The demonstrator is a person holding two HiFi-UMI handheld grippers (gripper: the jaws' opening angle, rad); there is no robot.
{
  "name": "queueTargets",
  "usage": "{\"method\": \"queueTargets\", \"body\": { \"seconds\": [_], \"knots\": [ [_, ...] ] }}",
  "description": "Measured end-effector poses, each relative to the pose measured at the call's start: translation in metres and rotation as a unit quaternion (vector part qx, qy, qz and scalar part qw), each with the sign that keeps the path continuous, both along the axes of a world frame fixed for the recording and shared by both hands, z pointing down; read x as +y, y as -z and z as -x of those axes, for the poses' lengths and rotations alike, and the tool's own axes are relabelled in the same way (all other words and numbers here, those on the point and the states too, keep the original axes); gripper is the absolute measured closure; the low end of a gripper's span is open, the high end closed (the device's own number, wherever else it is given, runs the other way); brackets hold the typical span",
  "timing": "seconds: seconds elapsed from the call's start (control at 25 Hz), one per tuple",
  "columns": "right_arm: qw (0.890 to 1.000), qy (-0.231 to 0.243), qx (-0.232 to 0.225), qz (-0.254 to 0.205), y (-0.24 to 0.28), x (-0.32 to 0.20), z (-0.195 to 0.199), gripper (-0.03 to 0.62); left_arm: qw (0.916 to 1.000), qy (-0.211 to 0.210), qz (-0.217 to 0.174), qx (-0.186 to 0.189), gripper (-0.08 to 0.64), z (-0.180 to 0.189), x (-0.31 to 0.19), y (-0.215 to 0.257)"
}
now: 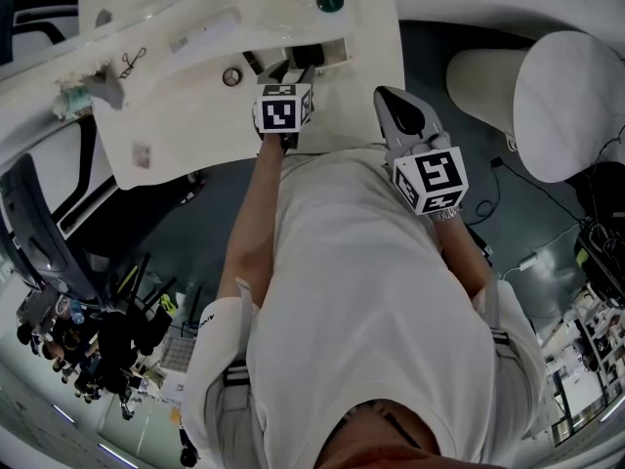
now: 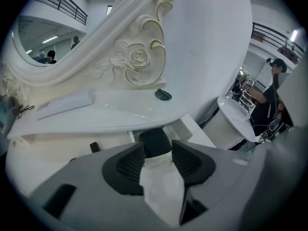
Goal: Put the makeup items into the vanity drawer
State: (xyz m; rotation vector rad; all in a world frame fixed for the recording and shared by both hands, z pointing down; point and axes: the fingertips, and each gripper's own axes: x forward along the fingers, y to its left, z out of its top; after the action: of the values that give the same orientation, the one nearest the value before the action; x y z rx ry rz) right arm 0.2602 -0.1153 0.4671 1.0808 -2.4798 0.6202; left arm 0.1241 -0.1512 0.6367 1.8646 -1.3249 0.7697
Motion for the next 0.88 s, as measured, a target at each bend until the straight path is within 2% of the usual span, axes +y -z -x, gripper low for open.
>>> {"method": "queueTargets", "body": {
  "seconds": [0.16, 0.28, 0.44, 0.6, 0.76, 0.88],
  "knots": [
    [1.000, -0.002, 0.007, -0.001, 0.004, 0.006, 0.012, 0.584, 0.9990, 0.027, -0.034, 0.005, 0.544, 0.020, 0.010, 0.020],
    [1.000, -0.004, 0.010, -0.004, 0.005, 0.015, 0.027, 0.584, 0.9971, 0.040, -0.059, 0.026, 0.552, 0.035, 0.019, 0.036],
    [1.000, -0.005, 0.010, -0.006, 0.009, 0.031, 0.053, 0.584, 0.9941, 0.030, -0.092, 0.048, 0.552, 0.054, 0.034, 0.062],
    [1.000, -0.006, 0.008, -0.010, 0.016, 0.045, 0.080, 0.584, 0.9872, 0.018, -0.140, 0.074, 0.552, 0.074, 0.054, 0.100],
    [1.000, -0.008, 0.006, -0.017, 0.020, 0.055, 0.105, 0.584, 0.9794, 0.020, -0.192, 0.058, 0.554, 0.105, 0.078, 0.131],
    [1.000, -0.006, 0.005, -0.023, 0.026, 0.060, 0.123, 0.584, 0.9734, 0.038, -0.216, 0.066, 0.554, 0.128, 0.095, 0.150]
  ]
}}
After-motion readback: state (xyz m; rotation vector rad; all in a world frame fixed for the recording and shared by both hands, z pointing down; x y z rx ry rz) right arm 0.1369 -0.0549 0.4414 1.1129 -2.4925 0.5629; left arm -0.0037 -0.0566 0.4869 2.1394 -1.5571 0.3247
